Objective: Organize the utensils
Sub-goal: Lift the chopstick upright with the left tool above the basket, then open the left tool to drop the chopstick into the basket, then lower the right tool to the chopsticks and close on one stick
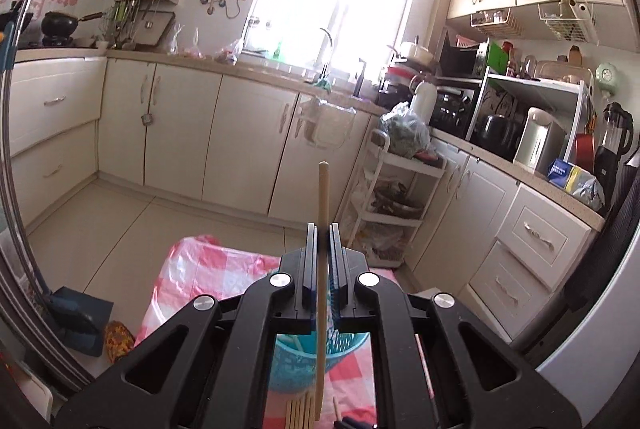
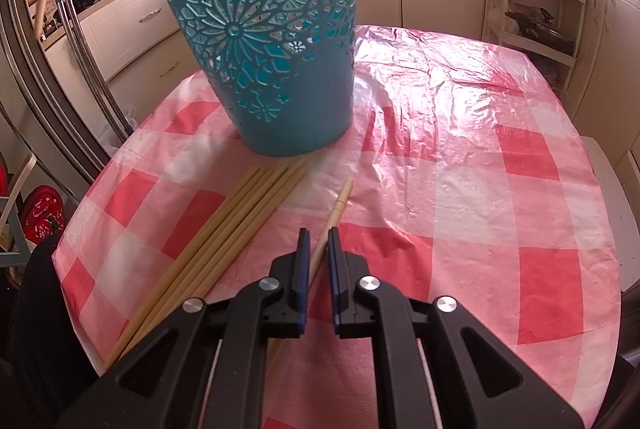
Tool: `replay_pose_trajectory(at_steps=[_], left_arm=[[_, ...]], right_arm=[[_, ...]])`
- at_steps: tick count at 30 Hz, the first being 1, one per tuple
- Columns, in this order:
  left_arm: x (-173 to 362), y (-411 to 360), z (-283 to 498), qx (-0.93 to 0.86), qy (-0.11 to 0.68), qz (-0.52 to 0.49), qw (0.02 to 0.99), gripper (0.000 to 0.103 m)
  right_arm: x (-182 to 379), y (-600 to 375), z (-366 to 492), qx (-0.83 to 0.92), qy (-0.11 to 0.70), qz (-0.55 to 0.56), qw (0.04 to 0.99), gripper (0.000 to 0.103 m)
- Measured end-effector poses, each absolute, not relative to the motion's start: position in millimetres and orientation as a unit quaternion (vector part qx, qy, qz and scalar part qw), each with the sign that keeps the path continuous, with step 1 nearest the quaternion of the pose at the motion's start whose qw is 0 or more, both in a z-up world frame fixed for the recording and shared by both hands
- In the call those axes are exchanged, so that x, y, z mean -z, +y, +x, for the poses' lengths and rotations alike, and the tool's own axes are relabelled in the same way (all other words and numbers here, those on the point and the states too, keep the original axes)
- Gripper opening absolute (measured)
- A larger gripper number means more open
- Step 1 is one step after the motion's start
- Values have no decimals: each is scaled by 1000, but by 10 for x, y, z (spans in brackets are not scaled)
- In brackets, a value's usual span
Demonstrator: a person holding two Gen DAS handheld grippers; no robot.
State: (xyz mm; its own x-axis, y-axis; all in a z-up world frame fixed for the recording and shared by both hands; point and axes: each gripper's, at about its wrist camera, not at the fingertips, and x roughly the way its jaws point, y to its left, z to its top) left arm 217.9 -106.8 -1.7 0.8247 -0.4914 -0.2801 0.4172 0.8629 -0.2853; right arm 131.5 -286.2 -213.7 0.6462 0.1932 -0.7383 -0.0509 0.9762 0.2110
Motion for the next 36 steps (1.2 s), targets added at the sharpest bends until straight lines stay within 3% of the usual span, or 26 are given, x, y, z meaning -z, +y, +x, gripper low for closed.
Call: replay_pose_trajectory(at_steps=[5, 10, 20, 26, 29, 31, 36], left_arm=[[-190, -1217, 2347, 221, 121, -108, 962, 5], [-29, -1476, 2606, 198, 114, -86, 970, 5], [809, -1652, 2847, 164, 188, -54, 967, 5], [994, -1554, 2786, 167, 213, -45, 962, 6], [1033, -1466, 2735, 162, 225, -41, 960, 23], [1013, -1369, 2673, 153, 226, -43, 961, 47], [995, -1048, 2452, 134, 228, -59, 963, 63]], right_arm=[[2141, -2891, 1318, -71, 415, 93, 903, 10], [2145, -2911, 1321, -75, 414, 100, 902, 10], [2148, -2910, 1324, -75, 414, 100, 902, 10], [2147, -2895, 1322, -73, 414, 96, 902, 10], [2146, -2893, 1322, -73, 414, 97, 902, 10], [2147, -2889, 1322, -73, 414, 98, 902, 10], [2145, -2886, 1327, -73, 416, 100, 901, 10]])
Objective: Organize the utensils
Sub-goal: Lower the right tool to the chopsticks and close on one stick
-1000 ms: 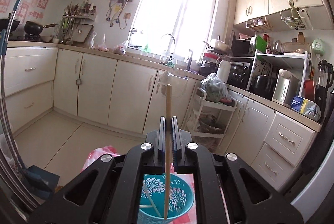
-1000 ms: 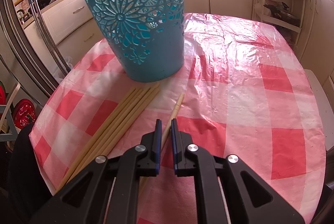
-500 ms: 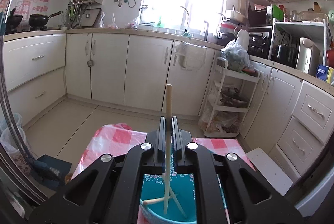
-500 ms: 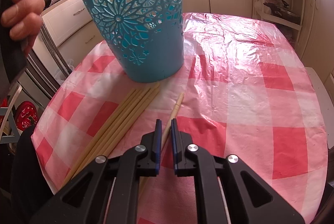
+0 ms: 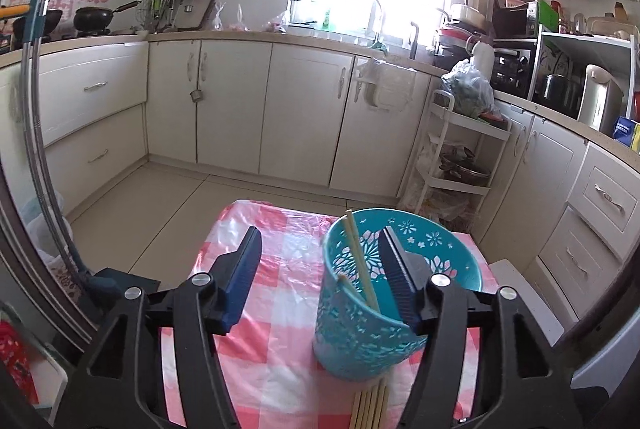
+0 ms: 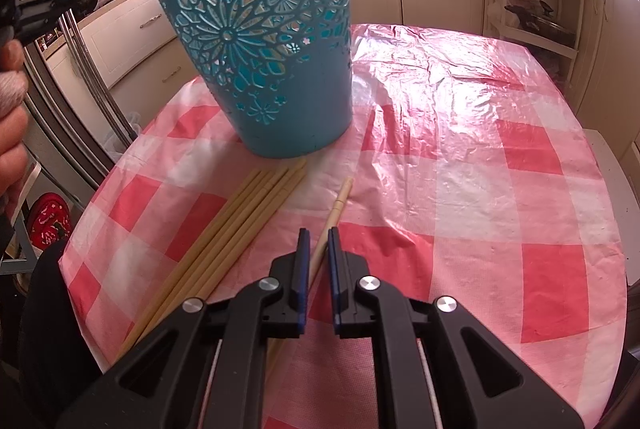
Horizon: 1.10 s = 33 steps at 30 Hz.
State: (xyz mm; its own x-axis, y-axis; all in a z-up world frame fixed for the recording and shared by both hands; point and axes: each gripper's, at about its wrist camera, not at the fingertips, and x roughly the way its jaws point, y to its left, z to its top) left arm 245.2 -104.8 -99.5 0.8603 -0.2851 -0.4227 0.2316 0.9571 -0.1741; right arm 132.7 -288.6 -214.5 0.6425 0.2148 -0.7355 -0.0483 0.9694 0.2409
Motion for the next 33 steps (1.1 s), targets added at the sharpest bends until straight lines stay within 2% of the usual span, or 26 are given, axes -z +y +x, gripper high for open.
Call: replay_pose_trajectory(at_steps=[3, 6, 14, 17, 21, 33], left_arm=[[1023, -810, 2296, 113, 227, -74, 964, 74], [1163, -575, 2156, 95, 241, -86, 962, 78], [1727, -294, 2106, 69, 309, -101, 943, 79], [1821, -269, 2082, 70, 315, -100, 941, 79], [1877, -260, 2085, 70, 316, -95, 941, 79], [2069, -318, 2110, 51, 337, -63, 938, 86]], right_arm=[[2144, -2903, 1332, -70, 421, 112, 898, 10], [2131, -2869, 1339, -64, 424, 100, 898, 10], [2073, -2617, 1368, -105, 449, -7, 887, 9], [2065, -2610, 1390, -99, 465, -7, 880, 9], [2070, -2542, 1399, -80, 470, -3, 879, 18], [2083, -2515, 1303, -62, 455, 10, 888, 16]])
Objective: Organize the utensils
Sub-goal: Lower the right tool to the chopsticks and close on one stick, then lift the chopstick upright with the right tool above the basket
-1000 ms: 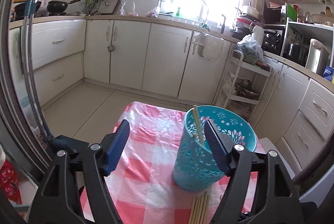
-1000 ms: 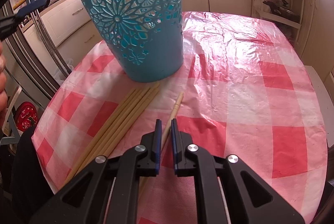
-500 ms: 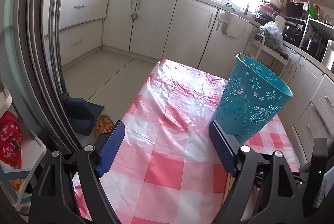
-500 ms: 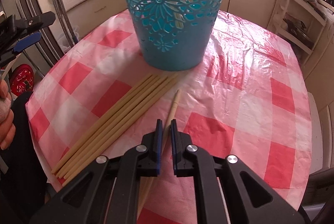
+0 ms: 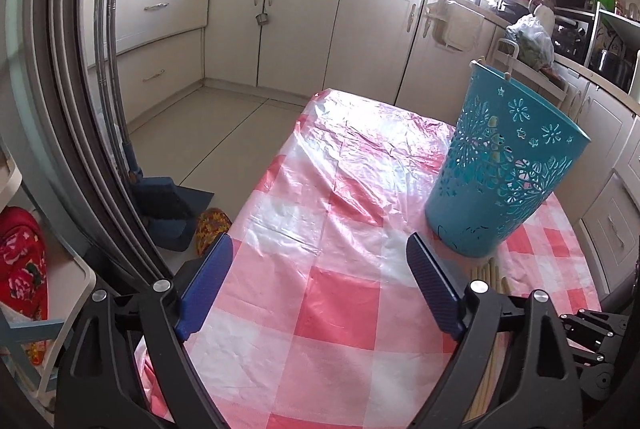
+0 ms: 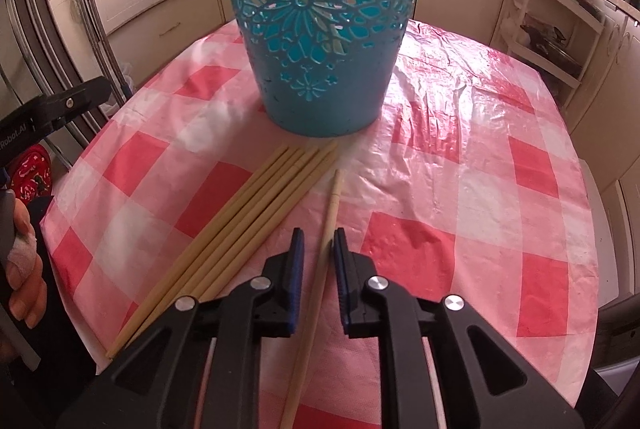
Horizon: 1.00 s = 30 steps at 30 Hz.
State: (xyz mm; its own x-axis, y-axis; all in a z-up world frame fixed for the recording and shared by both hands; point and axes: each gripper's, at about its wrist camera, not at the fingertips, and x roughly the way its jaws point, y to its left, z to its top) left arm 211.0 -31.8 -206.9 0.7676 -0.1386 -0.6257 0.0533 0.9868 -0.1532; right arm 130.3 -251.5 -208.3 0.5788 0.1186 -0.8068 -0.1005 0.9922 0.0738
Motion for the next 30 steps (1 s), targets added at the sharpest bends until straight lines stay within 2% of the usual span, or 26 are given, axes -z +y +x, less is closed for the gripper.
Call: replay_pose_trajectory(at_steps=[2, 4, 5, 19, 30], left_arm=[[2053, -346, 2096, 50, 334, -56, 940, 86], [2042, -372, 2081, 51, 332, -48, 941, 87], [2035, -385, 2073, 52, 330, -43, 941, 87], [2103, -424, 2074, 49, 339, -24, 939, 88], [2204, -437, 2109, 45, 351, -15, 935, 88]], right_arm=[[2082, -2496, 1300, -59, 451, 4, 890, 16], [2084, -2485, 1295, -62, 449, 6, 892, 6], [2084, -2489, 1282, -62, 447, 11, 892, 6], [1795, -2772, 1043, -99, 387, 134, 907, 6], [1114, -2888, 949, -134, 300, 186, 926, 6]])
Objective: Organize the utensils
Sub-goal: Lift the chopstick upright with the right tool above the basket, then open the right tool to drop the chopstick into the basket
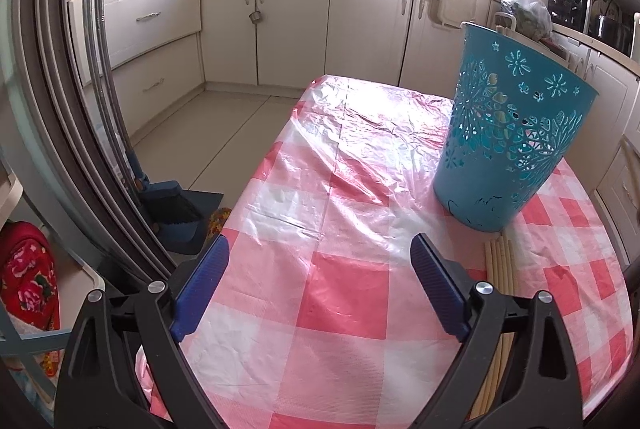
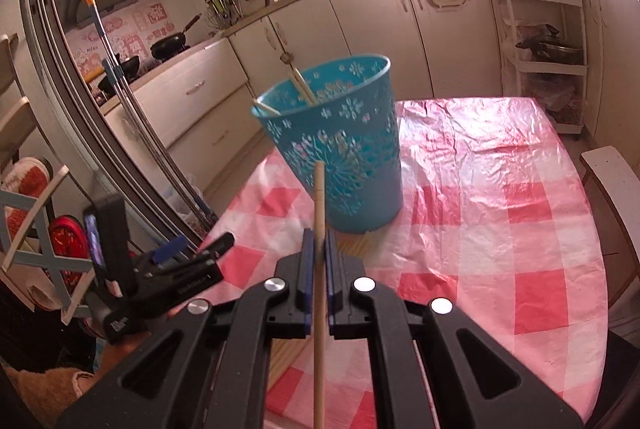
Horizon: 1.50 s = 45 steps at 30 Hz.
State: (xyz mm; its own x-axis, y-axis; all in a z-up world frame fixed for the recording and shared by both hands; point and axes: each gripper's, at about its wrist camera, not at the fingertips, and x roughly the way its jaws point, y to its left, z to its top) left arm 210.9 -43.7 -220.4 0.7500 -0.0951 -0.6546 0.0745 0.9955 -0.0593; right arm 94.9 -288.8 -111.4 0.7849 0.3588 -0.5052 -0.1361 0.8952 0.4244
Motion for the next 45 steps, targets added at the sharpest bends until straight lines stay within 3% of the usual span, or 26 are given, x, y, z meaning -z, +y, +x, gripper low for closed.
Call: replay_pose_trajectory(at_steps=[12, 19, 35, 37, 45], left_arm=[[2277, -464, 2125, 49, 362, -10, 931, 89], [2324, -462, 2145, 52, 369, -14, 928, 89], [2369, -443, 2189, 58, 376, -23, 924, 90], [2371, -446, 2190, 57, 376, -23, 925, 90], [2366, -440, 2177, 54, 374, -26, 926, 90]], right_arm=[[54, -2965, 1452, -130, 140, 222, 956, 6], [-69, -2920, 1965, -35, 69, 193, 978, 6], [584, -2785, 2185, -8, 154, 128, 980, 7], [580, -2794, 2090, -13, 156, 122, 980, 9], [497, -3022, 1215, 8, 128, 167, 978, 37]])
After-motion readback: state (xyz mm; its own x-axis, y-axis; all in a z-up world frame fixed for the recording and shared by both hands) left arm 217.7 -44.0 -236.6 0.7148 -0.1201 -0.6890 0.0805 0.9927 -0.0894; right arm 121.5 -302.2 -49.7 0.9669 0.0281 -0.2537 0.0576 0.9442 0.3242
